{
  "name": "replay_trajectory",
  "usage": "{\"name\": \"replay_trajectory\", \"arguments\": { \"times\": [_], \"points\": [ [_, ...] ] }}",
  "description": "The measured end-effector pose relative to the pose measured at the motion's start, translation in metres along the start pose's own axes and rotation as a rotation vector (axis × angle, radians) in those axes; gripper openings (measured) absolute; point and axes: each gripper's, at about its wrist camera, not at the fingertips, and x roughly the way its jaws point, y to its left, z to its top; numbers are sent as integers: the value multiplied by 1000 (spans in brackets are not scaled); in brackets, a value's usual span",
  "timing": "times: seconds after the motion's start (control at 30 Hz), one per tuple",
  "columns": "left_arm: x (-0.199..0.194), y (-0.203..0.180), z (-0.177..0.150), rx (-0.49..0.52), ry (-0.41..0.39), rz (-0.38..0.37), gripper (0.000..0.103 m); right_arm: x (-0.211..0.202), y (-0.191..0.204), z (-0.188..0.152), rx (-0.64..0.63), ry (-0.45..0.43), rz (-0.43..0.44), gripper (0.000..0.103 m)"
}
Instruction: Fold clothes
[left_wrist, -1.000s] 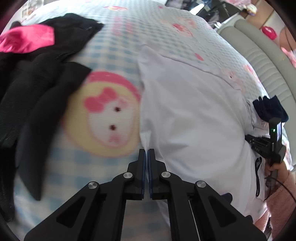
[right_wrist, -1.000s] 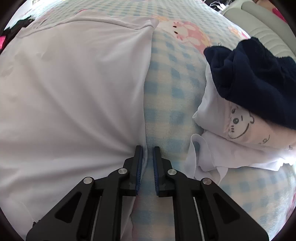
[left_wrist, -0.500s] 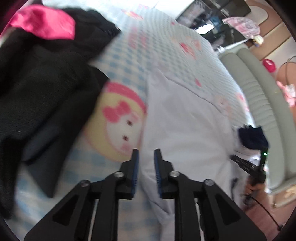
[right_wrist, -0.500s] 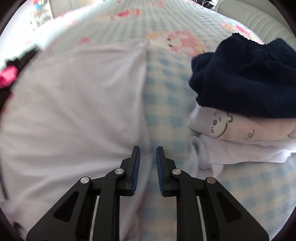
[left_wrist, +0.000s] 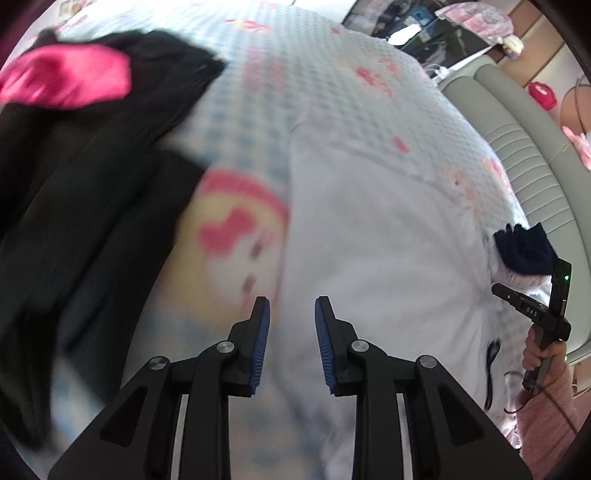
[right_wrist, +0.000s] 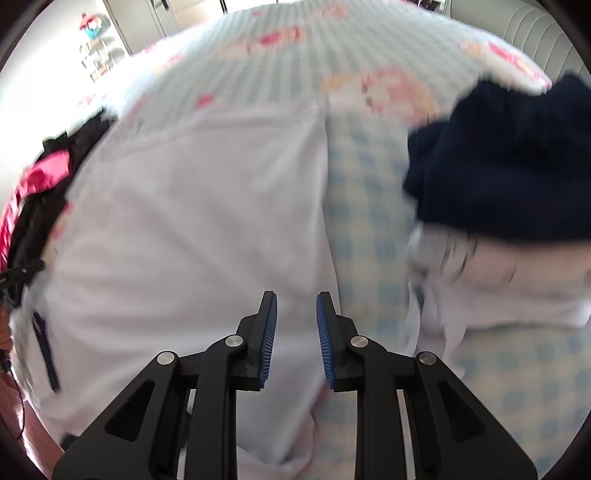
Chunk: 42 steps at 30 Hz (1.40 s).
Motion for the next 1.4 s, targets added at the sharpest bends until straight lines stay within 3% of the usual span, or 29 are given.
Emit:
{"name": "replay_trajectory", "arguments": {
  "times": [0.07, 0.1, 0.17, 0.27, 0.33, 0.37, 0.43, 0.53, 0.6, 0.67, 0.8, 0.87, 0.97, 1.03, 1.13, 1.23, 1.3, 1.4],
  "points": [
    [12, -10, 23, 24, -4, 13, 27, -18, 5, -23, 16, 4, -63, 22],
    [20, -15, 34, 35, -3, 21, 27, -16, 9, -18, 25, 6, -90, 22],
    [35, -27, 56, 56, -8, 27, 27, 13, -2, 34, 40, 9, -127, 22],
    [59, -33, 78, 68, 12, 12, 27, 51, -27, 87, 82, 36, -61, 22],
    [71, -38, 86, 86, 47, -38, 27, 79, -33, 116, 99, 72, 1, 22],
    [78, -41, 89, 105, 59, -38, 27, 93, -31, 124, 91, 102, 30, 22],
    [94, -43, 96, 131, 85, -15, 27, 116, -29, 130, 69, 147, 10, 22],
    [111, -18, 109, 71, 101, 48, 25, 139, -36, 138, 57, 174, -61, 19],
    [106, 1, 117, -32, 91, -6, 25, 135, -44, 141, 94, 140, -56, 16],
    [90, -1, 116, -26, 55, -25, 27, 118, -41, 137, 92, 95, -42, 19],
    [47, -45, 82, 151, -3, 7, 29, 72, -26, 118, 51, 20, 1, 20],
    [23, -69, 60, 236, -26, 11, 37, 40, -15, 102, 22, -11, 23, 20],
    [-14, -86, 15, 294, -37, -18, 39, -12, 0, 68, -5, -49, 39, 23],
    [-33, -91, -12, 292, -48, -13, 39, -39, 11, 42, -19, -55, 58, 25],
    [-61, -93, -57, 256, -162, 135, 33, -63, 24, -7, -53, -74, 45, 25],
    [-77, -62, -104, 115, -160, 104, 32, -81, 36, -67, -55, -97, 11, 25],
    [-82, -48, -132, 49, -140, 71, 32, -74, 34, -97, 10, -68, 43, 25],
    [-78, -63, -165, 133, -101, 75, 32, -56, 27, -130, 116, -14, 76, 25]
  ]
}}
